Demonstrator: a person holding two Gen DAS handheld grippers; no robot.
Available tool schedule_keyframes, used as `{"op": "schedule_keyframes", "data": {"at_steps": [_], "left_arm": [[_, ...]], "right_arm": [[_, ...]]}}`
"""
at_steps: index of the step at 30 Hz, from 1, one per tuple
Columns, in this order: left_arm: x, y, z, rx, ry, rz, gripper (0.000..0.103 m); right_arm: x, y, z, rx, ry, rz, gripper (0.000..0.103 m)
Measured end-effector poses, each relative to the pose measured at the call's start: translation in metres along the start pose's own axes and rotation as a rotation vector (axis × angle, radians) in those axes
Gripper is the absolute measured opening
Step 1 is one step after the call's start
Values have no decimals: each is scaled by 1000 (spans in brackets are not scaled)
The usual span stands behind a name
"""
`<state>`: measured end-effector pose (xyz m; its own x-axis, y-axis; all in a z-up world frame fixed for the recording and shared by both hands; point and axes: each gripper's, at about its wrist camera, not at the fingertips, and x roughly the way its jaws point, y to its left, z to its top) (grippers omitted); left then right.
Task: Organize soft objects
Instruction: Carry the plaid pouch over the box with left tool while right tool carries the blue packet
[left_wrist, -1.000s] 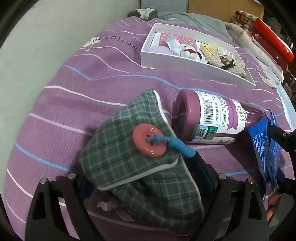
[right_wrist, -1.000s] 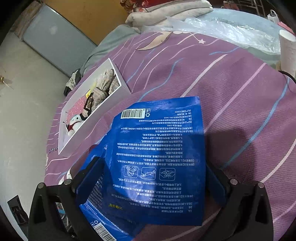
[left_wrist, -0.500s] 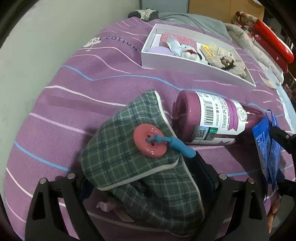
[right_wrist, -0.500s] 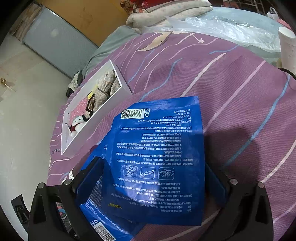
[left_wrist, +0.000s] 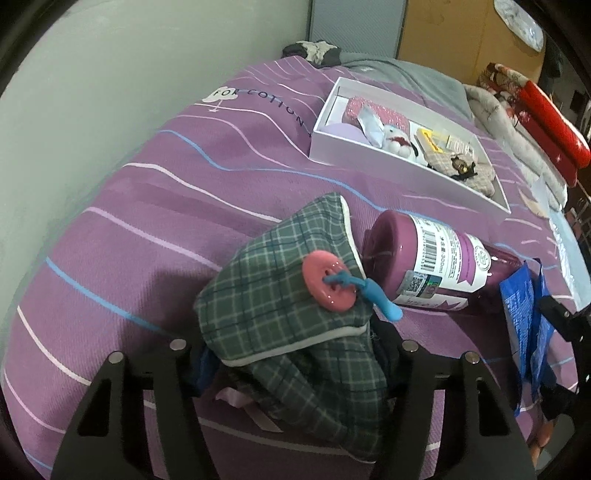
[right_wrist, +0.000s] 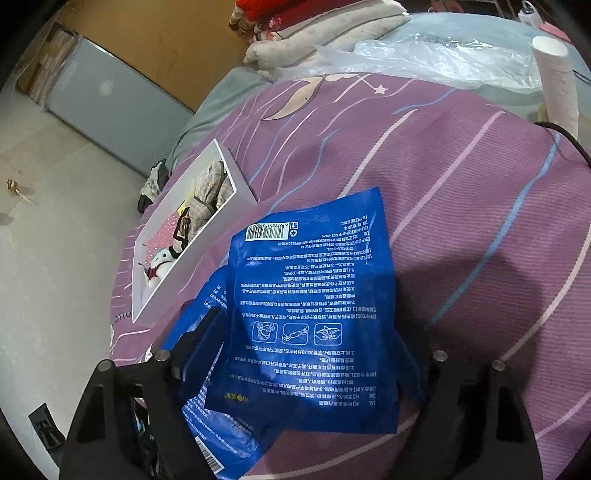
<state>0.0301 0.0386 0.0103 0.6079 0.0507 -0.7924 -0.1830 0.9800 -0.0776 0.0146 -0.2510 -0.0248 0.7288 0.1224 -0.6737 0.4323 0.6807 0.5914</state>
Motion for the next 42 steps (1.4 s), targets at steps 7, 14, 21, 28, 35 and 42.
{"op": "schedule_keyframes", "data": {"at_steps": [7, 14, 21, 28, 35, 42], "left_arm": [[-3, 5, 0, -34, -16, -29, 65], [-5, 5, 0, -37, -17, -32, 65], [-9, 6, -1, -37, -25, -42, 65], [-12, 7, 2, -11, -8, -79, 65], [-17, 8, 6, 19, -4, -88, 65], [-27, -2, 32, 77, 12, -145, 65]], "right_arm": [[-10, 1, -2, -14, -41, 14, 78], [-20, 9, -3, -62, -76, 41, 78], [-26, 34, -15, -210, -37, 126, 78], [-18, 66, -37, -401, 96, 242, 78], [-20, 75, -44, -461, 102, 259, 78], [-17, 77, -33, -436, 146, 256, 78]]}}
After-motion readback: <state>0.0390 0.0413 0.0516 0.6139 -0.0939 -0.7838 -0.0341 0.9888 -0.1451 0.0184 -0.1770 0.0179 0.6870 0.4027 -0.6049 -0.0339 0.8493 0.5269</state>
